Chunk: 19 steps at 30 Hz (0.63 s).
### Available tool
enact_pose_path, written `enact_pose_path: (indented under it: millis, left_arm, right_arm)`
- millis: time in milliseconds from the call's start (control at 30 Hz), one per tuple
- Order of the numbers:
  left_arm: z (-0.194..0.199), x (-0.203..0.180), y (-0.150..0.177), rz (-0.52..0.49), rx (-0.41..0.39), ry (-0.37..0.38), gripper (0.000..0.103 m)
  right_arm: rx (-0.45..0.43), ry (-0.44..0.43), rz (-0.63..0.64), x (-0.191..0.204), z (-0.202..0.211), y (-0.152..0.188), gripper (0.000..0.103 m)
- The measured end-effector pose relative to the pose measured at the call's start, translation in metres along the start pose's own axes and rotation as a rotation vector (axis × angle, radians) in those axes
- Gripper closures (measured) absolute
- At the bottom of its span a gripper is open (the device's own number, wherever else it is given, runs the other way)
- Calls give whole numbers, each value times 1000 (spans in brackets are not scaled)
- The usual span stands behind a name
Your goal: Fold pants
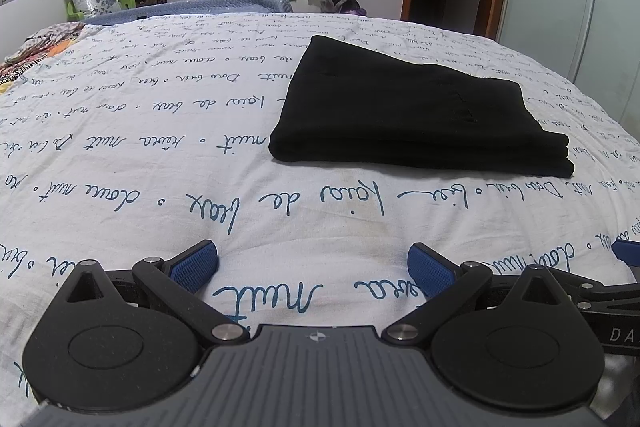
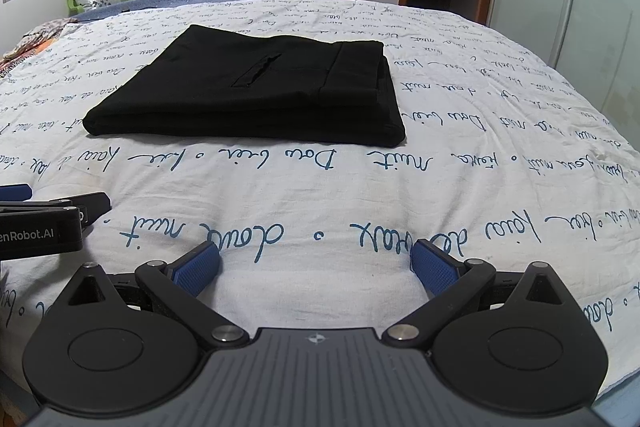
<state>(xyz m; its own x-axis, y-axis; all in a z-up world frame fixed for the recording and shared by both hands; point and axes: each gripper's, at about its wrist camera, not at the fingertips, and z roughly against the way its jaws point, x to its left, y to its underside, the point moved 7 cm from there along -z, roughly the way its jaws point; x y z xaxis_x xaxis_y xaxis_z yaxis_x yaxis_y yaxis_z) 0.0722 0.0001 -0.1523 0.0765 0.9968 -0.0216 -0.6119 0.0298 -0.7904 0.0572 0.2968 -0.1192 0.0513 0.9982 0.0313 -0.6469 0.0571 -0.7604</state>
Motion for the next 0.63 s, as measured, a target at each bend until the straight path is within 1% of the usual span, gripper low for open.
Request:
enact_pose_path:
  millis: [333,500,600,633]
  left_arm:
    - [0,-1,1,-2,-5,-1,0]
    - [2,3,1,27,-27,14,1]
    - [3,2,-1,32,-15,19,2]
    - [2,2,-1,33,-5,19,0]
  right_arm:
    - [-4,-2,2,-5,6,4,0]
    - [-3,-3,2,-5,6,4,0]
    - [1,-5,4,-6,7,5,0]
    - [2,-7,5,-7,8,6,0]
